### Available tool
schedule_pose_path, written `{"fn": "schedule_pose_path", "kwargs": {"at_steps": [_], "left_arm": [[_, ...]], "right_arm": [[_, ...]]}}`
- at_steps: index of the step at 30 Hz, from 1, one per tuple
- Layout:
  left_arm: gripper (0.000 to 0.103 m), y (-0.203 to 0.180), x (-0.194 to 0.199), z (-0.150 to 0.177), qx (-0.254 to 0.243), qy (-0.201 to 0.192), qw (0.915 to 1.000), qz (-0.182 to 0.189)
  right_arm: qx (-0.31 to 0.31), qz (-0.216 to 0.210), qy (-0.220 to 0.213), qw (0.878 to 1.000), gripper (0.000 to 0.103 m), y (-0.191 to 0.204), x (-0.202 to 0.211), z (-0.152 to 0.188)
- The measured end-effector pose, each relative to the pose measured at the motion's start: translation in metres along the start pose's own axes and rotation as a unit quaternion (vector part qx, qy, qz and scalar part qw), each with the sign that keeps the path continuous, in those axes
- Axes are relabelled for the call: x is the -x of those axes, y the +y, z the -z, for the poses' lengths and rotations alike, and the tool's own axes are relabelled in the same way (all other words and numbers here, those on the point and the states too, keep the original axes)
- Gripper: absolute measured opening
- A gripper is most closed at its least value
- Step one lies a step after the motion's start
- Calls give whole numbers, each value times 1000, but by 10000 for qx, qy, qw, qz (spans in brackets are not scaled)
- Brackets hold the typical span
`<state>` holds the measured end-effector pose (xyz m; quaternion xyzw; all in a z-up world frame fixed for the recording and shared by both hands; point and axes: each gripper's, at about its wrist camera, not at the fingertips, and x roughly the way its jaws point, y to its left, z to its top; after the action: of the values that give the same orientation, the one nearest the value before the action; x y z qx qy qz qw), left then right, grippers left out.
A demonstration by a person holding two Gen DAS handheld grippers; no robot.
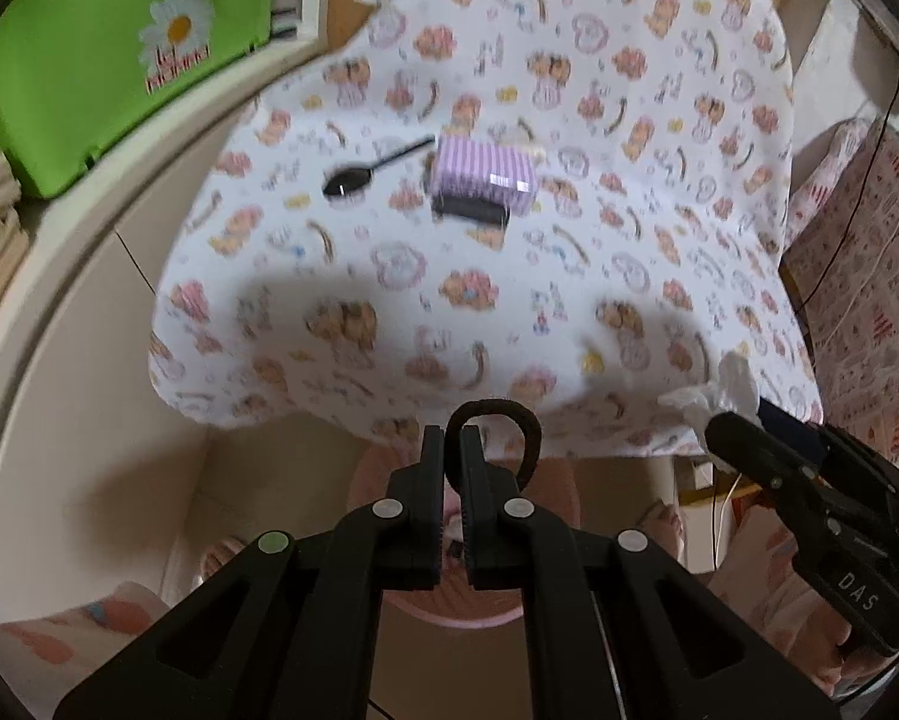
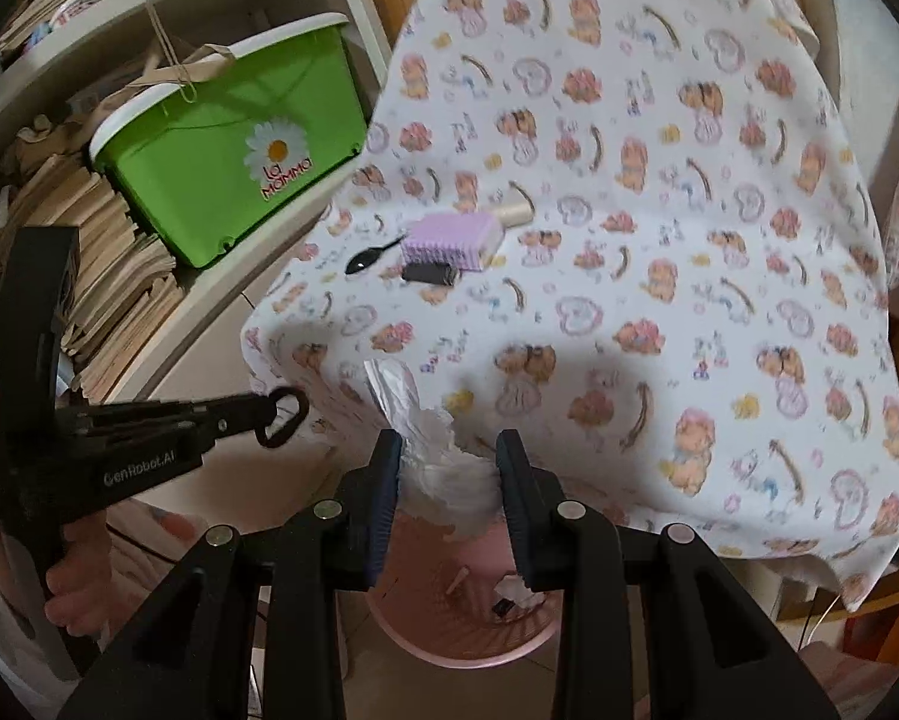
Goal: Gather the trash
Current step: 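Carry hair tie and tissue over the pink basket and open both grippers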
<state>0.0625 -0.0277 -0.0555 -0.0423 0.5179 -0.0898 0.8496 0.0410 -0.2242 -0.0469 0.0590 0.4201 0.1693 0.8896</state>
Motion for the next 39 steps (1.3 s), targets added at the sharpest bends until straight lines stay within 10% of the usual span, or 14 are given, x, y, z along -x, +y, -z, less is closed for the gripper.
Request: {"fn": "schedule_pose_path", "kwargs": {"at_steps": [27, 30, 32, 39], "left_arm": [[5, 15, -131, 49, -67, 1589, 9871, -179], [26, 16, -135, 53, -95, 1617, 9865, -244], [59, 18, -133, 53, -63, 1592, 9867, -310], [74, 31, -125, 41, 96, 1504, 9878, -390]], "right_arm": [[151, 617, 1863, 9804, 36, -24, -136, 82], [208, 681, 2125, 9746, 50, -27, -149, 91], [169, 641, 2251, 9721, 58, -29, -154, 96], [239, 765, 2275, 9705, 76, -34, -154, 97]]}}
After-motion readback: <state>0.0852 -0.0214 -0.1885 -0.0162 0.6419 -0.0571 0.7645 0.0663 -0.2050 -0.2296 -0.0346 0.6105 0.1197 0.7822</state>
